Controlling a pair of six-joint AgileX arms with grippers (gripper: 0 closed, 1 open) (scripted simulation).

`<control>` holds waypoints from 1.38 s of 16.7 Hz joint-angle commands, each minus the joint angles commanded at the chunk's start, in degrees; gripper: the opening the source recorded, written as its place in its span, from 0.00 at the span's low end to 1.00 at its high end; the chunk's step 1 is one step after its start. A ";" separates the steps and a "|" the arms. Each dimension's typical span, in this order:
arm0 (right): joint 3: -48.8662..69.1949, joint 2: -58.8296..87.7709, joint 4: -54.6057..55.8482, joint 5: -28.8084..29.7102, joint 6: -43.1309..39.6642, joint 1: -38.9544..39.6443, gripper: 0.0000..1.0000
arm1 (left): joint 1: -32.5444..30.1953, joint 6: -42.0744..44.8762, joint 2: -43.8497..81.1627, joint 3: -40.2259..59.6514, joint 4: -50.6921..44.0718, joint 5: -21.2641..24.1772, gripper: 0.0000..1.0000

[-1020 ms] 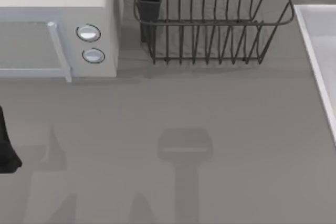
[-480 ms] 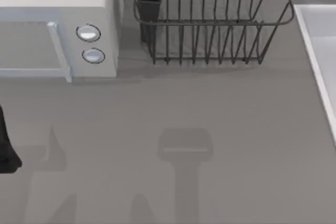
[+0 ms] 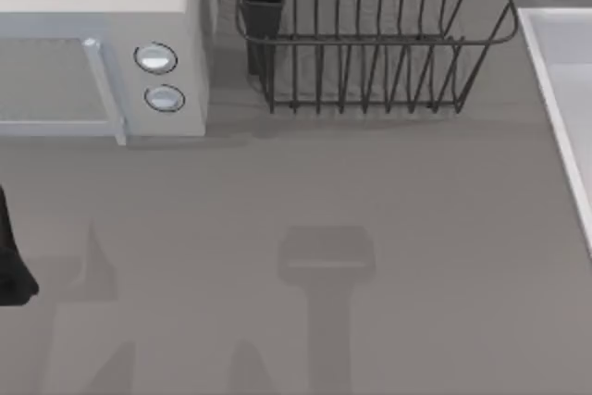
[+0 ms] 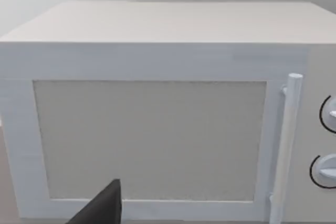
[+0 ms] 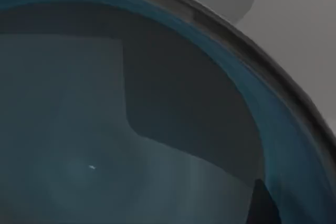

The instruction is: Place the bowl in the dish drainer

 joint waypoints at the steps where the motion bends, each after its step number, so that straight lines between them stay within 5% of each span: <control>1: 1.95 -0.10 -1.95 0.01 -0.03 -0.20 0.00 | 0.00 0.00 0.00 0.00 0.00 0.00 1.00; 12: 35.04 -4.56 -40.72 -0.02 -0.68 -0.34 0.00 | 0.00 0.00 0.00 0.00 0.00 0.00 1.00; 23: 38.02 -6.39 -37.96 4.07 3.29 5.69 0.00 | 0.00 0.00 0.00 0.00 0.00 0.00 1.00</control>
